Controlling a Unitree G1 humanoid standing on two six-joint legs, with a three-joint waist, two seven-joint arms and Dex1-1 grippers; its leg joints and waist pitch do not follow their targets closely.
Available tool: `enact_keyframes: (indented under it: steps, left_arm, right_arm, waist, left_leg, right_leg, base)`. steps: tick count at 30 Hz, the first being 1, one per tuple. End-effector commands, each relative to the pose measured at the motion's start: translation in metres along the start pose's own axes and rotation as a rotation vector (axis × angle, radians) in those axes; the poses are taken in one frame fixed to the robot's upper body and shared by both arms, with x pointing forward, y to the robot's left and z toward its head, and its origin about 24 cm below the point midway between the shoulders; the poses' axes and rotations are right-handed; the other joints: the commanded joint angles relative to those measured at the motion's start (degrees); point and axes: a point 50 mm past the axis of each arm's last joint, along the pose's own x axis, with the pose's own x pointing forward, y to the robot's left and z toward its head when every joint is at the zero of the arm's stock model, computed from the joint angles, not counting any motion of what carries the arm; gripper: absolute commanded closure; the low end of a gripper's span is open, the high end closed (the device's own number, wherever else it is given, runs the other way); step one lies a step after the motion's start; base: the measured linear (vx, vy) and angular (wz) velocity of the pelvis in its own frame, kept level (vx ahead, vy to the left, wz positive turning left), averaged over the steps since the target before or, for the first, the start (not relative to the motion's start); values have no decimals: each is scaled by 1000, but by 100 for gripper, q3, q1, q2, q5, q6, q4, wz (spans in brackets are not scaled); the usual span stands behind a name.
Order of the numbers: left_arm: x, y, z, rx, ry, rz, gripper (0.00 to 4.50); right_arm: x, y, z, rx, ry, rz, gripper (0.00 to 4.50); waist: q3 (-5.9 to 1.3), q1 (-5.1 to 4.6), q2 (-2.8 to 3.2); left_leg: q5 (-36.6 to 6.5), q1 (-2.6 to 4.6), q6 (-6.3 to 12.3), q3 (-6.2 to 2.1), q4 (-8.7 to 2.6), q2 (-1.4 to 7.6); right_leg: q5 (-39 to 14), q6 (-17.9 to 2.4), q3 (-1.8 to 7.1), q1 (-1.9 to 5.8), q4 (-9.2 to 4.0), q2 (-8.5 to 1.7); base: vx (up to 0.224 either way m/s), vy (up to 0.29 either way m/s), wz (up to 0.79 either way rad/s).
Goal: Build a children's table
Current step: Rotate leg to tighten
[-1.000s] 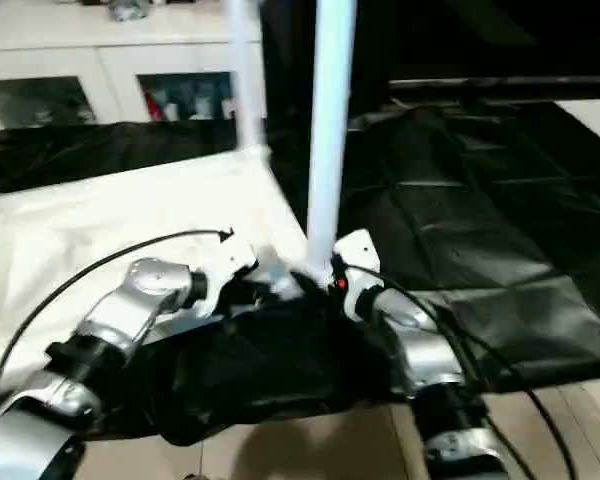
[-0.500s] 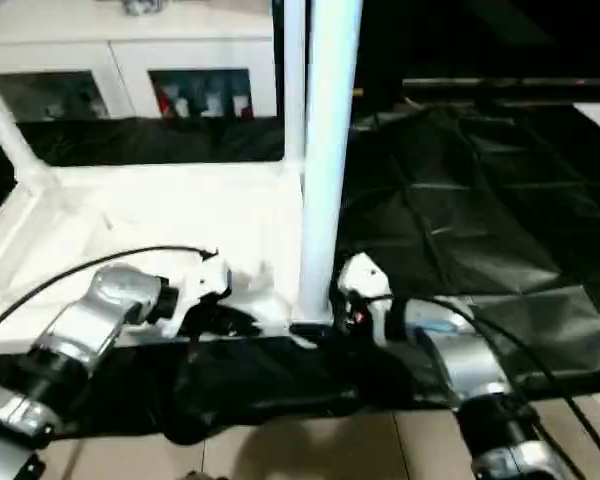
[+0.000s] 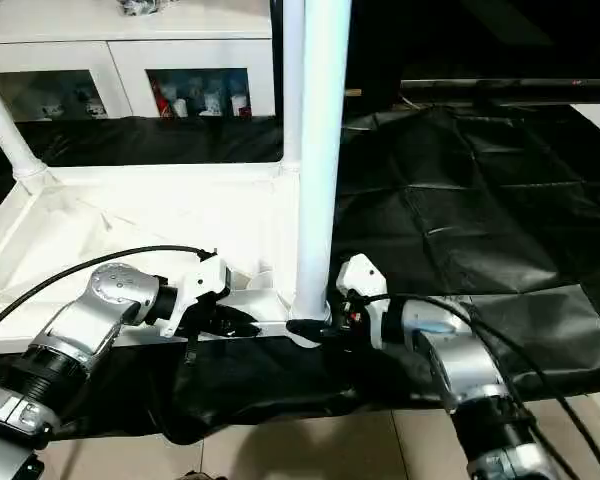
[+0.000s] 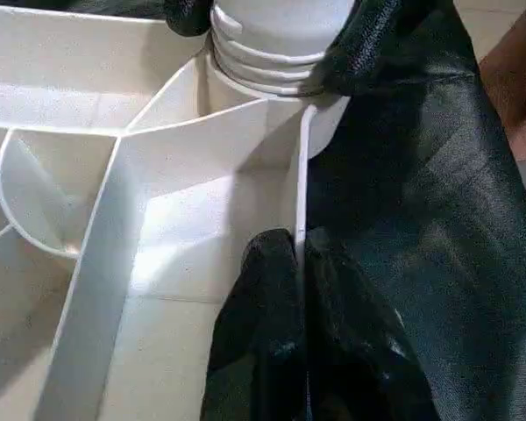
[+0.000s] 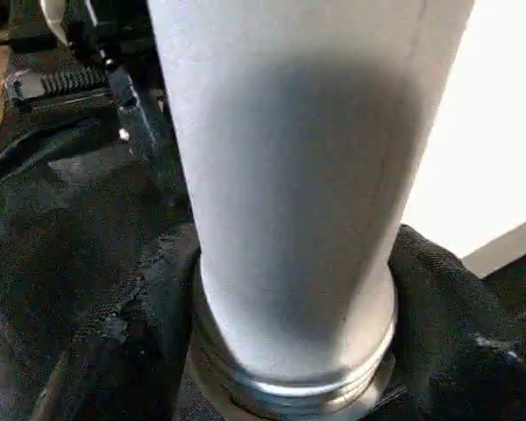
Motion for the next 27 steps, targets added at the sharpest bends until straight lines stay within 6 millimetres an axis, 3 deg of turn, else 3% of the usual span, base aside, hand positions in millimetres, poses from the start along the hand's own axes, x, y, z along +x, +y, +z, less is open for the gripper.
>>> enact_keyframes:
  steps: [1, 5, 6, 7, 9, 12, 16, 17, 18, 19, 20, 25, 26, 27]
  left_arm:
    - [3, 1, 0, -35, -49, 39, 450]
    - [8, 7, 1, -71, -52, 129, 450]
    - [12, 12, 3, -92, -55, 191, 450]
    - [18, 17, 7, -108, -64, 252, 450]
    - [28, 24, 15, -125, -79, 338, 450]
    - [45, 28, 29, -145, -114, 411, 450]
    - [61, 24, 41, -133, -143, 375, 450]
    - [61, 24, 41, -133, -143, 375, 450]
    - [63, 21, 43, -116, -143, 337, 450]
    - [63, 21, 43, -116, -143, 337, 450]
    - [62, 19, 42, -96, -142, 303, 450]
    - [55, 12, 35, -61, -141, 188, 450]
    - [48, 8, 32, -48, -139, 132, 450]
    - [42, 6, 29, -37, -133, 86, 450]
  right_arm:
    - [4, 3, 0, 31, -35, -27, 178]
    - [12, -3, 0, 98, -100, -176, 178]
    - [17, -6, -2, 127, -123, -257, 179]
    - [25, -7, -5, 153, -127, -330, 179]
    - [40, -7, -9, 166, -106, -416, 180]
    - [62, -4, -12, 152, -43, -504, 180]
    - [81, 2, -3, 122, -61, -459, 180]
    - [81, 2, -3, 122, -61, -459, 180]
    - [82, 4, 4, 133, -116, -411, 124]
    - [82, 4, 4, 133, -116, -411, 110]
    - [81, 4, 9, 136, -149, -373, 110]
    - [63, 2, 13, 52, -142, -249, 89]
    - [51, 0, 13, 26, -120, -188, 89]
    - [40, 0, 12, 9, -98, -134, 89]
  waist:
    - [-346, 16, -133]
    - [-321, -24, -127]
    - [-321, -57, -152]
    - [-323, -60, -138]
    - [-311, -100, -152]
    - [-305, -132, -133]
    - [-324, -146, -144]
    - [-321, -144, -145]
    - [-330, -130, -85]
    - [-327, -142, -101]
    - [-335, -136, -76]
    - [-358, -115, -100]
    - [-371, -97, -70]
    - [-379, -66, -99]
  left_leg:
    - [-1690, 138, 236, -145, -397, 315]
    - [-1959, 160, 100, -162, -413, 301]
    - [-1987, 136, 27, -182, -433, 302]
    - [-2022, 137, -9, -193, -439, 301]
    - [-2269, 179, -125, -194, -431, 279]
    - [-2382, 185, -129, -204, -427, 252]
    - [-2236, 163, 13, -197, -414, 251]
    - [-2207, 154, 47, -194, -417, 253]
    - [-2148, 155, 94, -193, -423, 261]
    - [-2169, 150, 109, -184, -426, 261]
    - [-2188, 151, 120, -191, -431, 260]
    - [-1985, 132, 238, -166, -415, 276]
    - [-1875, 127, 277, -163, -402, 274]
    - [-1713, 110, 391, -158, -390, 275]
  right_leg:
    - [-1857, -1159, 172, 170, -398, -306]
    - [-2308, -1067, 174, 122, -449, -317]
    - [-2399, -1018, 166, 138, -443, -317]
    - [-2431, -997, 163, 132, -441, -324]
    - [-2654, -930, 158, 96, -483, -317]
    - [-2854, -831, 154, 96, -526, -324]
    - [-2799, -766, 158, 115, -545, -328]
    - [-2750, -768, 158, 120, -544, -322]
    - [-2583, -808, 162, 122, -528, -316]
    - [-2541, -817, 162, 120, -537, -303]
    - [-2452, -854, 156, 133, -523, -300]
    - [-1896, -1048, 163, 172, -472, -298]
    - [-1744, -1108, 162, 199, -454, -309]
    - [-1548, -1147, 153, 248, -430, -306]
  base:
    - [0, 0, 0]
    - [0, 0, 0]
    - [0, 0, 0]
    - [0, 0, 0]
    - [0, 0, 0]
    - [0, 0, 0]
    - [0, 0, 0]
    - [0, 0, 0]
    - [0, 0, 0]
    - [0, 0, 0]
    - [0, 0, 0]
    - [0, 0, 0]
    - [0, 0, 0]
    - [0, 0, 0]
